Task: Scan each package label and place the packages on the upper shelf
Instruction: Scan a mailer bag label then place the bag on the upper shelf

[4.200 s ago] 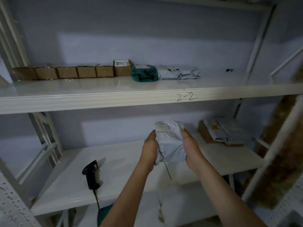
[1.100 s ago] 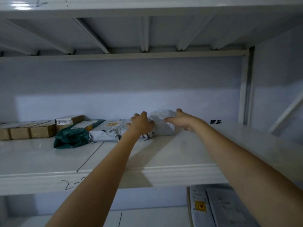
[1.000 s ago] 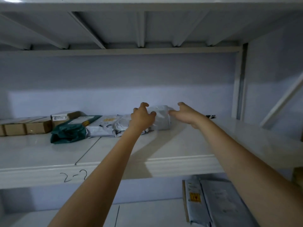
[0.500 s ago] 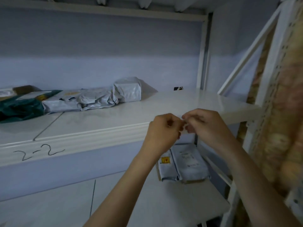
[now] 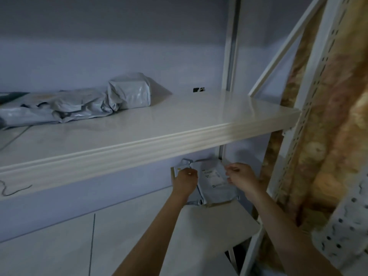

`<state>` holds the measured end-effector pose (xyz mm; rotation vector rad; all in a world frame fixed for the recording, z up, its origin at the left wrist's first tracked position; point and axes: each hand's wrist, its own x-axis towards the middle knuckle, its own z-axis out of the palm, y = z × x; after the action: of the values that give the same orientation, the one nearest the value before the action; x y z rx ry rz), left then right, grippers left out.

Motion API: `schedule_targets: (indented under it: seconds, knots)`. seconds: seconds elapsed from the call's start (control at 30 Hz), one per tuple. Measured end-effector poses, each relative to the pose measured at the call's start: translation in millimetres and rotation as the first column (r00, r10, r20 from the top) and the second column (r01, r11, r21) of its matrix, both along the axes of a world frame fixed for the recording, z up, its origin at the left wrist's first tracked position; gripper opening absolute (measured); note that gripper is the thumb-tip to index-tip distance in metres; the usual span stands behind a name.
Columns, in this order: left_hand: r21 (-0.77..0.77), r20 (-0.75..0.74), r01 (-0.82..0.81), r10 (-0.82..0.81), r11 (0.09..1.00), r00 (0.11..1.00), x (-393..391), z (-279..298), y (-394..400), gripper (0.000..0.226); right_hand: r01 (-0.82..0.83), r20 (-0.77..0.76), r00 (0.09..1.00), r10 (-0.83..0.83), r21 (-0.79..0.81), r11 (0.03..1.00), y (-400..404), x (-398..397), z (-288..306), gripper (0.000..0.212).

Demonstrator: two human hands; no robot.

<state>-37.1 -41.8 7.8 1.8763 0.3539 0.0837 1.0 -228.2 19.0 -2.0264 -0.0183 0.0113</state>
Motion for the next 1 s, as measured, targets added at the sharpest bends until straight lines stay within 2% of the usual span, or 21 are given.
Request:
schedule_targets:
  seconds: [0.1, 0.2, 0.33, 0.47, 0.57, 0.77, 0.87, 1.0]
  knots:
    - [-0.072, -0.075, -0.009, 0.004, 0.997, 0.997, 33, -30, -8, 0.036, 0.069, -0.043, 0.997, -0.071, -0.052, 0.996, -7, 36, -24, 0.042]
    - [-0.104, -0.16, -0.042, 0.025, 0.994, 0.987, 62, -54, -17, 0.038, 0.094, -0.143, 0.984, -0.11, -0.116, 0.989, -9, 73, -46, 0.039]
    - [-0.131, -0.272, -0.096, 0.057, 0.987, 0.96, 97, -75, -30, 0.041, 0.022, -0.247, 0.968, -0.05, -0.116, 0.993, -8, 116, -72, 0.037]
    - [-0.15, -0.322, -0.04, -0.011, 0.988, 0.947, 121, -86, -37, 0.043, -0.003, -0.333, 0.941, -0.057, -0.178, 0.984, -6, 137, -90, 0.043]
    - [-0.157, -0.326, -0.055, 0.001, 0.986, 0.945, 133, -95, -36, 0.044, -0.072, -0.396, 0.918, -0.017, -0.209, 0.975, -6, 152, -107, 0.041]
    - [-0.091, -0.33, -0.016, -0.015, 0.996, 0.944, 143, -102, -33, 0.046, 0.028, -0.393, 0.914, -0.103, -0.193, 0.981, -12, 160, -123, 0.041]
    - [-0.201, -0.252, -0.056, 0.003, 0.978, 0.968, 144, -101, -30, 0.05, 0.115, -0.366, 0.917, -0.158, -0.137, 0.984, -13, 164, -124, 0.037]
    - [-0.357, -0.132, -0.054, 0.007, 0.932, 0.991, 136, -94, -24, 0.04, 0.22, -0.367, 0.906, -0.211, -0.018, 0.975, -13, 157, -121, 0.032]
